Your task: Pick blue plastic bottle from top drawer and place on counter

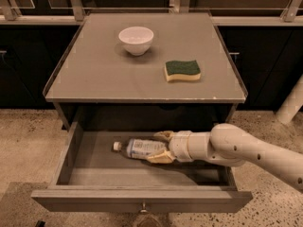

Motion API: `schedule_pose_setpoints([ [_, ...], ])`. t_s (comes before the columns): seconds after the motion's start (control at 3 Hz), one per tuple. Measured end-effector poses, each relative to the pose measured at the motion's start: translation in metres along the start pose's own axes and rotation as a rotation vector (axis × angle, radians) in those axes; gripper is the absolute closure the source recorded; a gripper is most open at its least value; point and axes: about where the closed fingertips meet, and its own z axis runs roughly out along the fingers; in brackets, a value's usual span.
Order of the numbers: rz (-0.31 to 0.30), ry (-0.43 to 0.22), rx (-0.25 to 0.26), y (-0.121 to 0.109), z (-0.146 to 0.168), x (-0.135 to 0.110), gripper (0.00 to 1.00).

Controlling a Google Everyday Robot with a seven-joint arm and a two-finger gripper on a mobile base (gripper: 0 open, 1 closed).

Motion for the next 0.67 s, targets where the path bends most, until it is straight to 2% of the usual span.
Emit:
schedule_pose_setpoints([
  [0.33, 0.000, 0.000, 0.000, 0.0000, 0.0000, 0.0000, 0.89],
  [0.67, 0.017, -0.014, -0.027, 0.0043, -0.0053, -0.0090, 1.00],
])
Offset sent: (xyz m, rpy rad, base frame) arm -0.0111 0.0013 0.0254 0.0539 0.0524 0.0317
